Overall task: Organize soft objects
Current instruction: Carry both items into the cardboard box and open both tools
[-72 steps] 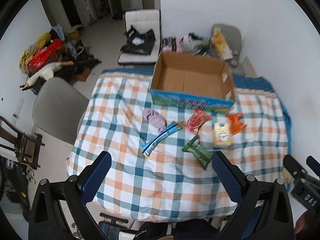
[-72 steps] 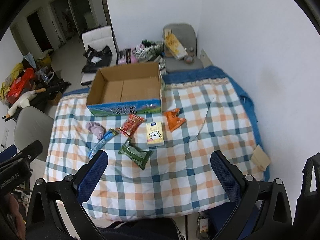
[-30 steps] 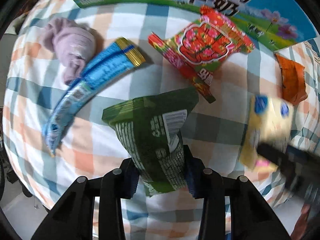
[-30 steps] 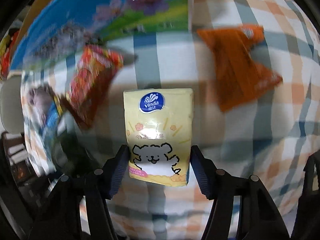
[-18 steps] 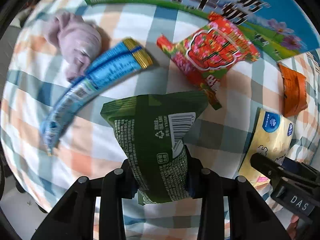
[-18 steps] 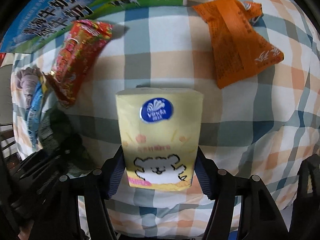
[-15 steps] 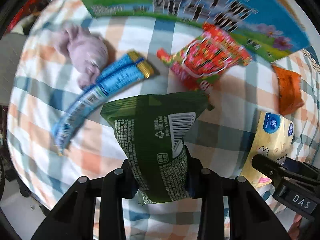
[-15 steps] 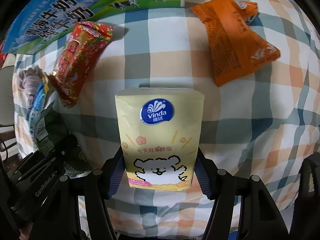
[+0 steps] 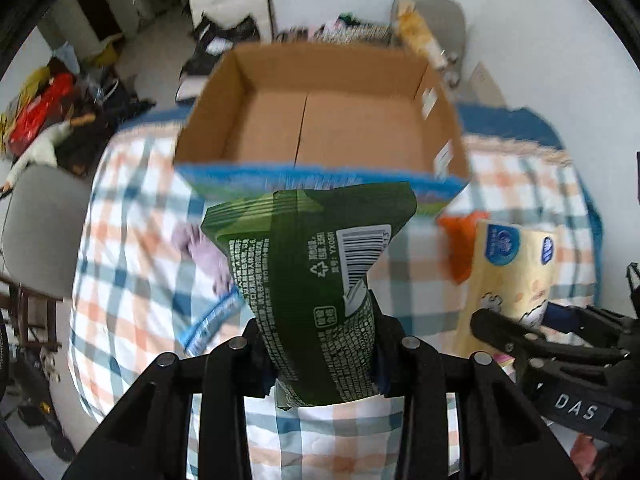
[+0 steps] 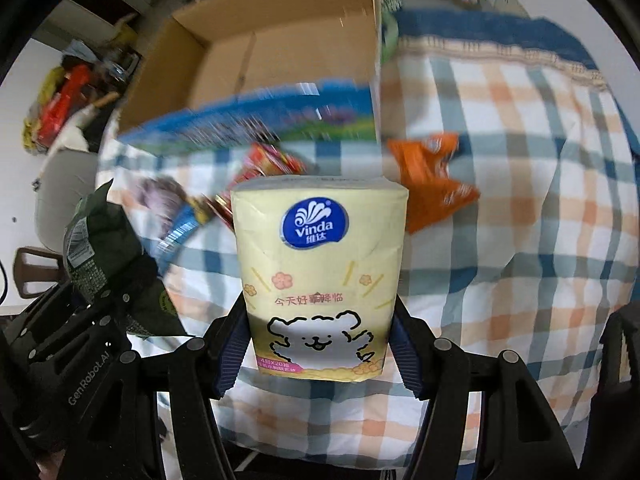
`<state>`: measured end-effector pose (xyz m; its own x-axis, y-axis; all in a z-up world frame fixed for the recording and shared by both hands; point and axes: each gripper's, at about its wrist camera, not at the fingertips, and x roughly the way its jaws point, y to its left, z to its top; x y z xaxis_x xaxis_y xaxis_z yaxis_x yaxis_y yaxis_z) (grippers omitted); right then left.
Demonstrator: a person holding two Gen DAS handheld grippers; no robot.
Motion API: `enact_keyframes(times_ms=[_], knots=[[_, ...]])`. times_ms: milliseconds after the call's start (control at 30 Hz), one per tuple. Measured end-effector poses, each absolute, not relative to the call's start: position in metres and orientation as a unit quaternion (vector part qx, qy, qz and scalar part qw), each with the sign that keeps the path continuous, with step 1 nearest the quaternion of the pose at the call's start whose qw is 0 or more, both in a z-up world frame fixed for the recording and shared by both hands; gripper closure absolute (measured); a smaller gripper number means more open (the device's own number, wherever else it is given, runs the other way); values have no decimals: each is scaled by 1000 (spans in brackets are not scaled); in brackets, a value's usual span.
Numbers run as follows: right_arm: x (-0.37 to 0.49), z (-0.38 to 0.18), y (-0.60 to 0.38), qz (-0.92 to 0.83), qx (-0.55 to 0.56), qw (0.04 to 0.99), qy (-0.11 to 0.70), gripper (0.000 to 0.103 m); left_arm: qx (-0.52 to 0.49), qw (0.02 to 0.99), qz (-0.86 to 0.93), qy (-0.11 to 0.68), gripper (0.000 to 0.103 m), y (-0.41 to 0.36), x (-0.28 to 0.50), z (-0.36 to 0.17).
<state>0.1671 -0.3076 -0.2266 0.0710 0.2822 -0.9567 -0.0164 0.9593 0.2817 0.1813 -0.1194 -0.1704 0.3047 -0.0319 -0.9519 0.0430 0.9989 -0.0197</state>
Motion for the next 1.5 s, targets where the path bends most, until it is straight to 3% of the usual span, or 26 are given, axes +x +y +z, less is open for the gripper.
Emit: enact_keyframes(times_ms=[300,500,900,1300,1400,1500], knots=[[220,-167,-286,103,118,764,626,37,-3,822,-82,563,70,-102,254,-123],[290,-168,-264,73,110,774,620,37,-15,797,-109,594,70,-90,342,-142],[438,-260,-233,42,80,744,662,37,-41,703,-153,693,70,-77,486,-264],[497,-327,-225,30,36,714,699,37,-36,667,-169,725,69,-96,532,-309],[505,-337,-224,26,31,708,705,36,-33,663,-162,730,62,-97,537,-314],[507,-340,-222,21,26,705,709,36,-36,665,-151,731,41,-94,538,-314]])
